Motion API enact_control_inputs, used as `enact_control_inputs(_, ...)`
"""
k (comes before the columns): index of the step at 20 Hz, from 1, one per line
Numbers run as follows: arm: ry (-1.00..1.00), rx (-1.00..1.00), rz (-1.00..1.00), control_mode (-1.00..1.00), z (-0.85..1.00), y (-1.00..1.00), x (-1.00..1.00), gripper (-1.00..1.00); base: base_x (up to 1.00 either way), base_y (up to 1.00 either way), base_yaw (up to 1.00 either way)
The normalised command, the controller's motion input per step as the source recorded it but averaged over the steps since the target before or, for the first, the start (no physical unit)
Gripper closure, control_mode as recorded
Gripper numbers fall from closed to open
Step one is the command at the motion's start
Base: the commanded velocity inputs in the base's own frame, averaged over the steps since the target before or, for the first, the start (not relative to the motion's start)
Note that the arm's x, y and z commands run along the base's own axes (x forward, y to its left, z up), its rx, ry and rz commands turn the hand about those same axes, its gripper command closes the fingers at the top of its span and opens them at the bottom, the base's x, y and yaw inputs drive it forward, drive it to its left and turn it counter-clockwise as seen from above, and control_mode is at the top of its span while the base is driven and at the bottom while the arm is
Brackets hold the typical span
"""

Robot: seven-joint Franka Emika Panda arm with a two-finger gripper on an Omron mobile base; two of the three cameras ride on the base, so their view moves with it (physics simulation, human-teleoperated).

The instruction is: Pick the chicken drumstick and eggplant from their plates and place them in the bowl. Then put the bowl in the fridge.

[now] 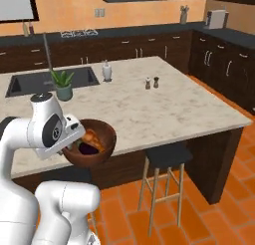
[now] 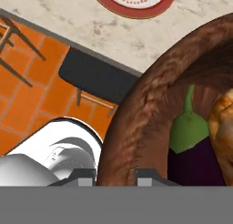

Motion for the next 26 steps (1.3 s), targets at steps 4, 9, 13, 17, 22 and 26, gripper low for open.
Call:
enact_control_inputs(4, 0.0, 0.0, 0.0, 1.0, 0.0, 0.0, 0.0, 1.0, 0.09, -0.03, -0.81)
enact_control_inputs(9, 0.0, 0.0, 0.0, 1.0, 0.0, 0.0, 0.0, 1.0, 0.11, -0.14, -0.79)
enact_control_inputs(13, 0.0, 0.0, 0.0, 1.0, 0.0, 0.0, 0.0, 1.0, 0.83, -0.74, -0.43)
enact_control_inputs(17, 0.0, 0.0, 0.0, 1.0, 0.0, 0.0, 0.0, 1.0, 1.0, -1.0, -0.06)
enact_control_inputs(22, 0.0, 0.0, 0.0, 1.0, 0.0, 0.0, 0.0, 1.0, 1.0, -1.0, 0.03)
enact_control_inputs(26, 0.0, 0.0, 0.0, 1.0, 0.0, 0.0, 0.0, 1.0, 1.0, -1.0, 0.09)
